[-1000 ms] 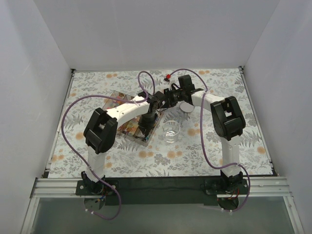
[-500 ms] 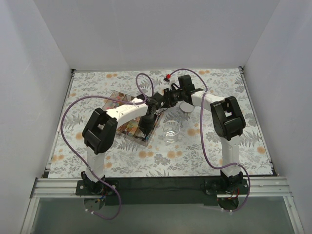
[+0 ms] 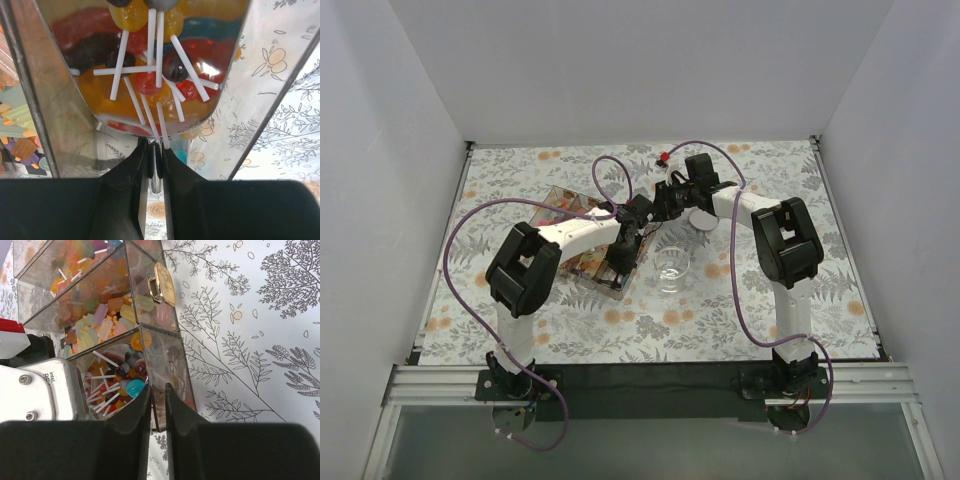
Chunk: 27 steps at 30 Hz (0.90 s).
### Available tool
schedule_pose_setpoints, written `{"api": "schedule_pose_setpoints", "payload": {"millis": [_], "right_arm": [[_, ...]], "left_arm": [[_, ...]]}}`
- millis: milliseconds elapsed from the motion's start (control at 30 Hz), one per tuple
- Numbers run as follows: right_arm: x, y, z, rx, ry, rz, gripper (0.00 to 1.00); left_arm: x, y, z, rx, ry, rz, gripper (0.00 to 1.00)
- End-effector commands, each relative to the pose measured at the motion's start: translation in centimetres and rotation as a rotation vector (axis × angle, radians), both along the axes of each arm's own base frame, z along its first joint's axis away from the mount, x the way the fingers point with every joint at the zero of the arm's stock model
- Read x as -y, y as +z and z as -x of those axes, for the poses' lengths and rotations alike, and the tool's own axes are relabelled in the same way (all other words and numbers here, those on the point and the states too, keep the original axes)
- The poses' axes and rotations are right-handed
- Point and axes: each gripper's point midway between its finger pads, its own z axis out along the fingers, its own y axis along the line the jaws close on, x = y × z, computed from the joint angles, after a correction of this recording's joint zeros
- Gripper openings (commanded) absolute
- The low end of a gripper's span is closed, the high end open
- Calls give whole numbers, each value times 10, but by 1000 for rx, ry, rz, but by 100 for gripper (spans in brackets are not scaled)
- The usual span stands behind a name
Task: Pack the candies
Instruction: Scoop the fake candies from the storage box.
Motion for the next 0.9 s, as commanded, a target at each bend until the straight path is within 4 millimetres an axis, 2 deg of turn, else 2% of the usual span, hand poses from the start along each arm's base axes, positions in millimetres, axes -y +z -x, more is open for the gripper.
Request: {"api": "schedule_pose_setpoints", "payload": {"millis": [0,133,433,667,867], "right_arm": [[-18,14,21,-16,59,-34,1],[-17,19,22,-6,60,-35,11],[-13,28,23,19,47,-15,21],[-8,31,26,24,43,0,29],[-5,31,27,31,32,17,34]], "left_arm": [[11,30,-14,95,6,83,0],[5,37,-11,94,9,58,0],[-9,54,-5,120,-6,32,0],[-11,71,-5,176,-39,70,0],[-14,72,-1,188,-52,79,0]]}}
